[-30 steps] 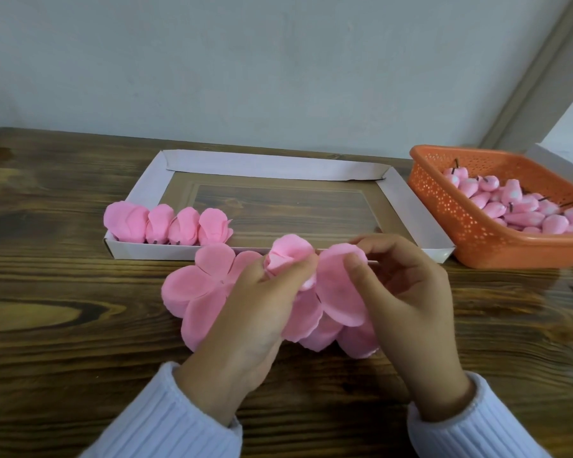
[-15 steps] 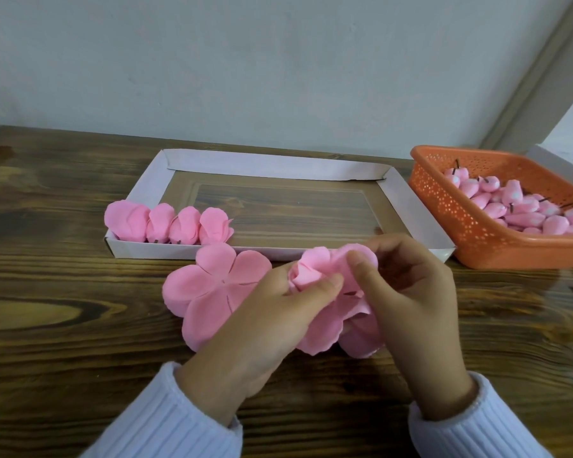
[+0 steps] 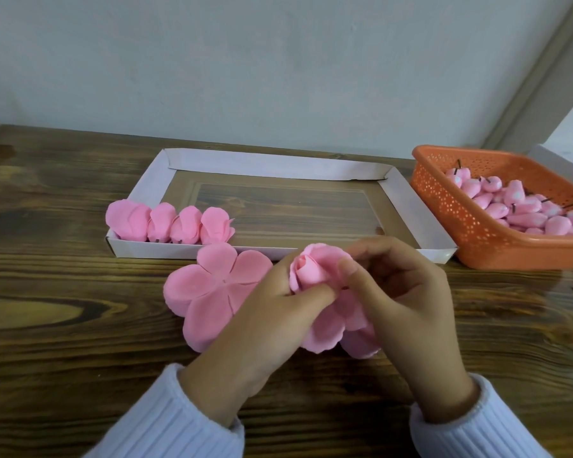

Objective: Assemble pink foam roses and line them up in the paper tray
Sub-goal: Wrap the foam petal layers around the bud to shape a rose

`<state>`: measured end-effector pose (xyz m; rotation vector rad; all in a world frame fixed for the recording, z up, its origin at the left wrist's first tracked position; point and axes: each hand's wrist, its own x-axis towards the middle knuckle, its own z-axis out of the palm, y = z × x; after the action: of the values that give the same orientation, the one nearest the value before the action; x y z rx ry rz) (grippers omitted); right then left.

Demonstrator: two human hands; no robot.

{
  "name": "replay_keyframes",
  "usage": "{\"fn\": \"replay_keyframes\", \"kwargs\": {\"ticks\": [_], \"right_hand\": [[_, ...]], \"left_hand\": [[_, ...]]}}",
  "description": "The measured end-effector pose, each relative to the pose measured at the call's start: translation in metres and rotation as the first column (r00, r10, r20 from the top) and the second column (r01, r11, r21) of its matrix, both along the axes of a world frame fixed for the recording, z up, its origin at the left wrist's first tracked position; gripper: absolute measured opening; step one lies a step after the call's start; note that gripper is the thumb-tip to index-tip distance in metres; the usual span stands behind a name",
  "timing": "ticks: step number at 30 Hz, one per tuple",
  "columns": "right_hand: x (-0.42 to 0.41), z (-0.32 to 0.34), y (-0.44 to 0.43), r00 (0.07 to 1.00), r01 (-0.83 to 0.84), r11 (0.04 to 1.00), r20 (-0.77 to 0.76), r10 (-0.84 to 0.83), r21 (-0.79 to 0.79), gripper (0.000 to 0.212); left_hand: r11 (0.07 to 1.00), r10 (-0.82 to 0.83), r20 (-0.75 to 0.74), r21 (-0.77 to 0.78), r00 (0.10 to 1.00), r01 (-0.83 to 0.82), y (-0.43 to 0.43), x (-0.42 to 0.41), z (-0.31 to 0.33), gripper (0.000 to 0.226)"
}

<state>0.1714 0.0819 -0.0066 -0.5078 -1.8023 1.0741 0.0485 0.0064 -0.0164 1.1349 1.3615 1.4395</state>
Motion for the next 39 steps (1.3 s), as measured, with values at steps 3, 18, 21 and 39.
{"fn": "replay_keyframes", "kwargs": {"ticks": [3,18,21,39], "right_hand": [[0.0,-0.001,0.002,1.0,0.028,1.0,-0.003,-0.028,0.01,0.004],[-0.002,-0.004,-0.001,0.969,-0.087,0.993,0.238,0.065,0.08,0.029],[-0.003,-0.006,-0.001,0.968,-0.064,0.993,0.247,0.038,0.095,0.03],[0.003,0.005,0.003,0.972,-0.193,0.98,0.126,0.198,-0.054,0.028]], "left_hand": [[0.999,0.045,0.012,0.031,0.999,-0.045,0.0,0.002,0.001,0.02],[0.981,0.189,0.314,-0.017,0.93,-0.193,0.005,0.007,0.005,0.01],[0.992,0.125,0.425,-0.025,0.897,-0.126,0.003,0.008,0.007,0.01],[0.958,-0.276,0.413,0.047,0.868,0.283,-0.007,-0.011,0.014,0.046]]}}
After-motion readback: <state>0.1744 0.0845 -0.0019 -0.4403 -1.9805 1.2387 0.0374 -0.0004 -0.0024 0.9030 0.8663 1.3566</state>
